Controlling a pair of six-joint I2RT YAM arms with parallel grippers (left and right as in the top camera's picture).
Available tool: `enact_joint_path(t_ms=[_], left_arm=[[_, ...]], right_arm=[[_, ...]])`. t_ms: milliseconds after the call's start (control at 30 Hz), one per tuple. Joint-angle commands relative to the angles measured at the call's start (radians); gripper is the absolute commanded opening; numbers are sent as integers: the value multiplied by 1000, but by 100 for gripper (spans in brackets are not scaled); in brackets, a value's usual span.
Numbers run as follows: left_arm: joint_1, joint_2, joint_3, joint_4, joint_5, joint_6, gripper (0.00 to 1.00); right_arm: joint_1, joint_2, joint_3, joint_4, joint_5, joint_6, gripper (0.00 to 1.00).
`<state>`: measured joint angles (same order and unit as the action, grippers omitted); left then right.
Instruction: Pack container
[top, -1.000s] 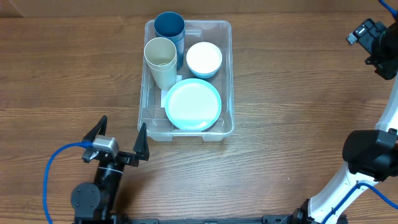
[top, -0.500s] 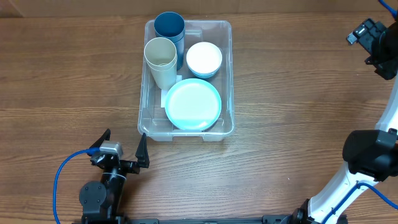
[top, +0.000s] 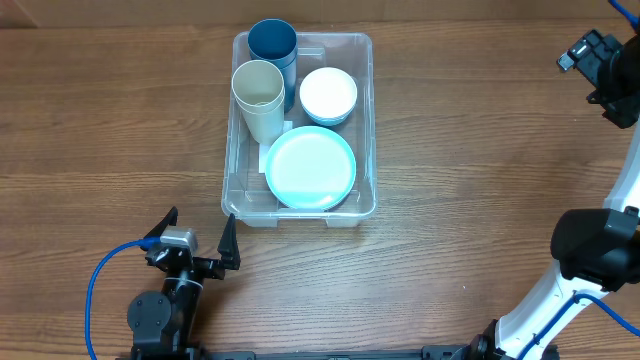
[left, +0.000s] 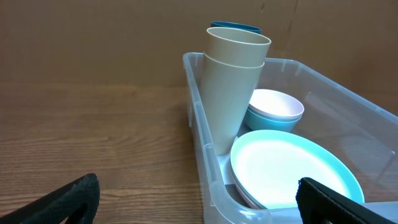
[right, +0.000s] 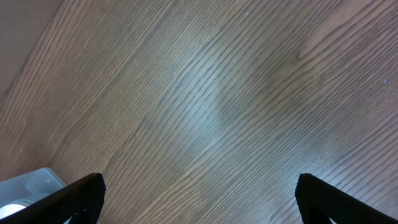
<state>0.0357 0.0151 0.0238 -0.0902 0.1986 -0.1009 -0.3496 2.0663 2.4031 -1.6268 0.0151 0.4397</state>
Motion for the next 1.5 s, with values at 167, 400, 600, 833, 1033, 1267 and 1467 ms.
enact_joint_path(t_ms=[167, 400, 600, 833, 1033, 1267, 1467], left_arm=[[10, -10, -3, -1, 8, 8, 100], [10, -10, -3, -1, 8, 8, 100], [10, -10, -3, -1, 8, 8, 100], [10, -10, -3, -1, 8, 8, 100], [10, -10, -3, -1, 8, 8, 100], [10, -10, -3, -1, 8, 8, 100], [10, -10, -3, -1, 8, 8, 100]], right_arm=[[144, -224, 20, 1, 9, -1, 100], [499, -667, -256, 133, 20, -1, 100], [518, -1122, -924, 758, 6, 6, 100], [501, -1575, -1712, 1542, -99, -154, 100], [465, -1836, -2072, 1682, -140, -285, 100], [419, -2000, -2282, 1772, -111, -285, 100], [419, -2064, -2396, 1774, -48, -284, 100]])
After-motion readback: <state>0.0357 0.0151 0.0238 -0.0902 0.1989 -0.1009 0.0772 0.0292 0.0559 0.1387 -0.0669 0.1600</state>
